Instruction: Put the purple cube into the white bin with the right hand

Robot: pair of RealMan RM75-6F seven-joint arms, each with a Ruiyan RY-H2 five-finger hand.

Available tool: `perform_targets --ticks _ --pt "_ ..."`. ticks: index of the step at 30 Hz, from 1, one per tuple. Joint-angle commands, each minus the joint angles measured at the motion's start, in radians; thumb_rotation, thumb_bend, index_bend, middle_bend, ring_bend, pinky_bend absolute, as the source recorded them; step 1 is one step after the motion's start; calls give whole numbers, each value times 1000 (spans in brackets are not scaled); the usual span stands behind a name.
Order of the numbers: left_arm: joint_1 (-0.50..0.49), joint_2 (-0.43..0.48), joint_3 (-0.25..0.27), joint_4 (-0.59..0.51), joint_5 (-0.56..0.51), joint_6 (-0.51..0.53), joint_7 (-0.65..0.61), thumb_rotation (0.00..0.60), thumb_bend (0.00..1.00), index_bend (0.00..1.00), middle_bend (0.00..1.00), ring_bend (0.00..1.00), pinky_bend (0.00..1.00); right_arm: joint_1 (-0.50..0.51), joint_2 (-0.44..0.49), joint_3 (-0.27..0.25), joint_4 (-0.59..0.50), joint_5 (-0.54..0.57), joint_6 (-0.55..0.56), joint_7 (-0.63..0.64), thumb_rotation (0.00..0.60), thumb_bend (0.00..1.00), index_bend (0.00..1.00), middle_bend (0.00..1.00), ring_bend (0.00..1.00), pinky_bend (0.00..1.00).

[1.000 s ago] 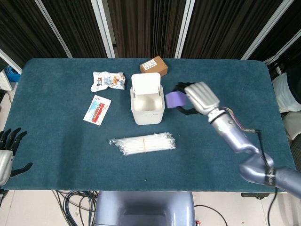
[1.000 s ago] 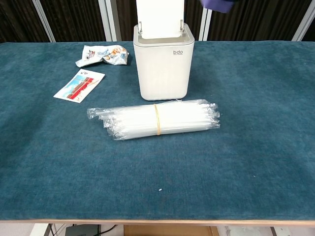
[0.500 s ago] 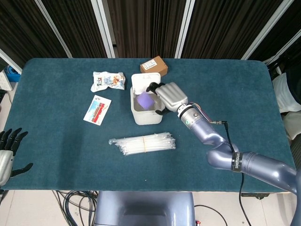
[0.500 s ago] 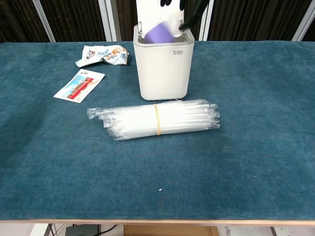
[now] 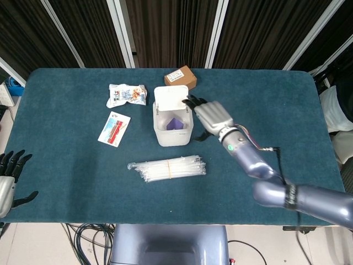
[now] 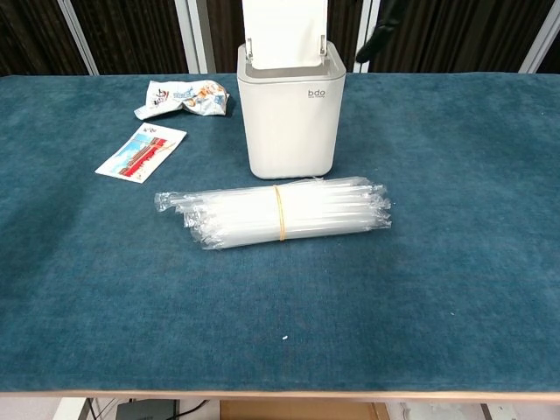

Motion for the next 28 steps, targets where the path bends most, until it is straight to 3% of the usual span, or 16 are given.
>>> perform_targets --ticks 1,6,10,14,20,28 --pt "0 1 1 -1 0 0 1 600 74 191 151 0 0 -216 218 -77 -259 -168 168 60 600 54 84 113 145 350" --pt "1 -1 -2 -2 -1 4 6 600 74 192 152 0 0 -469 294 -208 -319 -443 374 127 600 148 89 114 145 331" --pt "2 -3 -2 -1 -1 7 8 600 74 192 152 0 0 -706 170 -295 -177 -683 705 146 600 175 93 114 142 331" --pt "2 -6 -3 -2 -3 7 13 600 74 192 152 0 0 -858 2 -335 -26 -769 901 108 600 175 97 114 142 330" --pt "-2 -10 -2 1 -4 -2 13 600 74 192 152 0 0 -934 -91 -379 88 -798 912 101 600 175 100 114 142 318" --pt "-10 -16 -6 9 -9 -13 5 600 74 192 152 0 0 -990 -113 -369 132 -808 936 134 600 175 101 114 142 299"
